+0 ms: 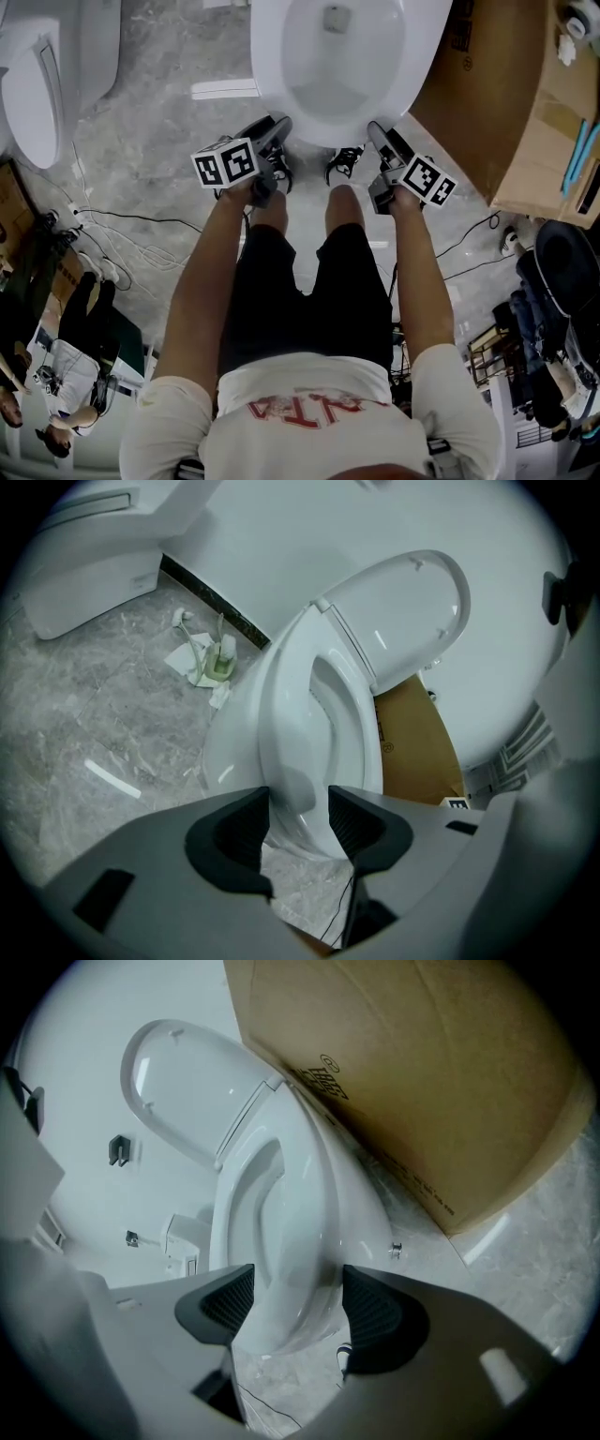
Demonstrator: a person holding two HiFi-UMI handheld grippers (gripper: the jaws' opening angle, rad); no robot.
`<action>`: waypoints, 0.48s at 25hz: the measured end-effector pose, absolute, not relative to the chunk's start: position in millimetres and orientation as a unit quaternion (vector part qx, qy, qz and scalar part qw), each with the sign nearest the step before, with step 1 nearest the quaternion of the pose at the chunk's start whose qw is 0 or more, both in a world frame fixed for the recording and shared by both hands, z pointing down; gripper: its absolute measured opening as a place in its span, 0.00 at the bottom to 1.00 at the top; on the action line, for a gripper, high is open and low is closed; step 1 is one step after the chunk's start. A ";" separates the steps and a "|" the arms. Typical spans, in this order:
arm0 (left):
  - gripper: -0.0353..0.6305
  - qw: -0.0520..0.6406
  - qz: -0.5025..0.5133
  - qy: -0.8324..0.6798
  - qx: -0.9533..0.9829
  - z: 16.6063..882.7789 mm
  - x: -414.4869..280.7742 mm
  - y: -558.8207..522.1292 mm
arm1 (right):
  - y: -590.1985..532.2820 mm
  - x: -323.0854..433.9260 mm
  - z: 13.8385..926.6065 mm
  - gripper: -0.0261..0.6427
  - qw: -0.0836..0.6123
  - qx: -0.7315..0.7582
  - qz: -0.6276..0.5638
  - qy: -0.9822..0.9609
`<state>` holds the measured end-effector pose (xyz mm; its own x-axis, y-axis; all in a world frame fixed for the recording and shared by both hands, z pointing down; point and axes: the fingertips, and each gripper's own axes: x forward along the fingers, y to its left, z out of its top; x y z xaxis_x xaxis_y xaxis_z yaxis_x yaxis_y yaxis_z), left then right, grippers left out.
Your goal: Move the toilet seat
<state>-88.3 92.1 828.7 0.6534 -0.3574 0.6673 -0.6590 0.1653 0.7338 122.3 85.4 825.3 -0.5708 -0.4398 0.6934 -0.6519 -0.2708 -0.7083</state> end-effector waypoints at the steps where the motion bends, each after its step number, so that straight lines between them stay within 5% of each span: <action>1: 0.33 0.647 0.121 -0.403 0.636 829.0 -89.6 91.5 | 84.8 122.1 823.9 0.44 0.076 0.456 0.656 -0.597; 12: 0.33 0.676 0.104 -0.385 0.619 814.0 -85.4 91.9 | 86.3 127.3 822.6 0.41 0.026 0.465 0.675 -0.573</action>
